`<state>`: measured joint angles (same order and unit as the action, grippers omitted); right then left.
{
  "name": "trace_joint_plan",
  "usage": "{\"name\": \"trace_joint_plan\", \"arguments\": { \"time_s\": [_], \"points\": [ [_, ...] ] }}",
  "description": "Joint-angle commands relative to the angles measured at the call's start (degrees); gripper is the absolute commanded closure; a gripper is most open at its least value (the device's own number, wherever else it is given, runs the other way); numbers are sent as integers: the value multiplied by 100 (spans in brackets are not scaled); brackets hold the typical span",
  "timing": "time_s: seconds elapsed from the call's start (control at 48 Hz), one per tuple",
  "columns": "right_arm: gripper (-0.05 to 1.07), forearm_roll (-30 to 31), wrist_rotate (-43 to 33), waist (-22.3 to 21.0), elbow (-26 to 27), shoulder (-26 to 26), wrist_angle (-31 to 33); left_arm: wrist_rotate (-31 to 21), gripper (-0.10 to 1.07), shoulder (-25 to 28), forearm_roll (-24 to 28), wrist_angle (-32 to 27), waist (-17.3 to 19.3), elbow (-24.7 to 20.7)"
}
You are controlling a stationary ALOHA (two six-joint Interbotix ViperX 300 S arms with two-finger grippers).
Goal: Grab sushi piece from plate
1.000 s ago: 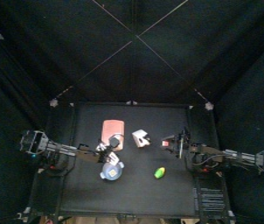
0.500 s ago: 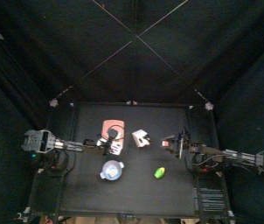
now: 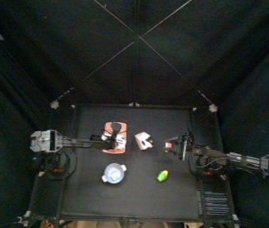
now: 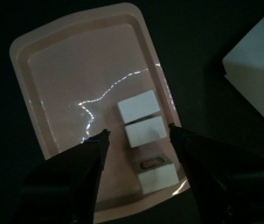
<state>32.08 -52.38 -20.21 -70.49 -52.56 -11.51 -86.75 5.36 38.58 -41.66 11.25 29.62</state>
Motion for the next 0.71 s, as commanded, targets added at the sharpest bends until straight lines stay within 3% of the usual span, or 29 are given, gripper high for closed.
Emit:
{"name": "trace_joint_plan", "arguments": {
  "time_s": [0.0, 0.417, 0.688],
  "points": [
    [14, 0, 0, -35, 53, 62, -35, 0, 1, 18, 35, 193, 176, -167],
    [14, 0, -9, -114, 26, 62, -44, -9, -2, 589, -114, 448, 510, -475],
    [14, 0, 0, -132, 18, 62, -35, -35, 0, 633, -281, 439, 519, -387]
  ]
}}
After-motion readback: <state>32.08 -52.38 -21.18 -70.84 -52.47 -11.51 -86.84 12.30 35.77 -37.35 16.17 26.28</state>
